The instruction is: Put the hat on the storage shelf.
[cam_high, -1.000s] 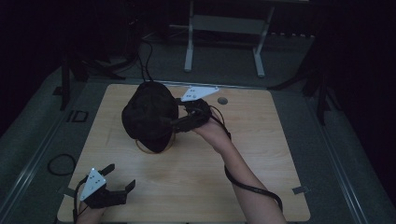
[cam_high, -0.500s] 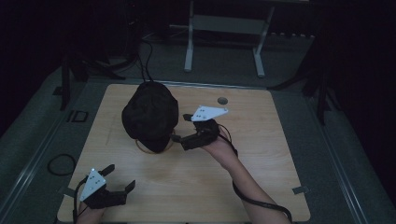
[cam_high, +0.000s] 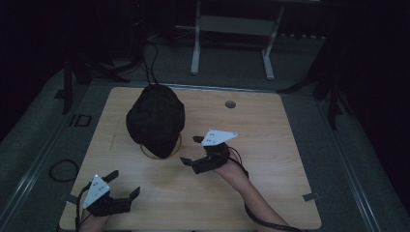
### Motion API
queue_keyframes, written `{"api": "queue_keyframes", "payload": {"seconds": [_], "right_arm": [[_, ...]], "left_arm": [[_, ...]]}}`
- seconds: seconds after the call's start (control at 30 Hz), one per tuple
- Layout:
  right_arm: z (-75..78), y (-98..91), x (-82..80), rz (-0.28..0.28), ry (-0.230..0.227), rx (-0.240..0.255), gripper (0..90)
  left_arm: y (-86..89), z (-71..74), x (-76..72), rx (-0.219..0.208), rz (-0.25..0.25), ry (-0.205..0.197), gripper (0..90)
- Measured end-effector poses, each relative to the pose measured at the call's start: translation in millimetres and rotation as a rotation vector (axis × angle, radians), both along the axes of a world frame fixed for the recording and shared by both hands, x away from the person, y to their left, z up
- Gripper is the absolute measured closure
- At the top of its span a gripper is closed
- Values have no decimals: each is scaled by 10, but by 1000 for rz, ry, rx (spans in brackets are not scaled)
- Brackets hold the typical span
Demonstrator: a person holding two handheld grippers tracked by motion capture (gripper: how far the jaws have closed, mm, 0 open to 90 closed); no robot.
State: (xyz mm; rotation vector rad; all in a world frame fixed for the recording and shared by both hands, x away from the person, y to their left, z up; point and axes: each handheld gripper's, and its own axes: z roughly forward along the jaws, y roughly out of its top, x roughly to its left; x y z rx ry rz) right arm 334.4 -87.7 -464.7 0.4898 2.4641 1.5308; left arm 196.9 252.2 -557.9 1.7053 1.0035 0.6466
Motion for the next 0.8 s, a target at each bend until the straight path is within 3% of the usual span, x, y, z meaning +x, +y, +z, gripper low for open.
{"api": "queue_keyframes", "payload": {"seconds": [0.33,0.8], "right_arm": [[-287,-135,-108,23,12,-18,139],[-539,-317,-244,38,9,-39,139]], "left_arm": [[-5,-5,3,-5,-1,2,23],[-7,-6,4,-1,-2,5,23]]}}
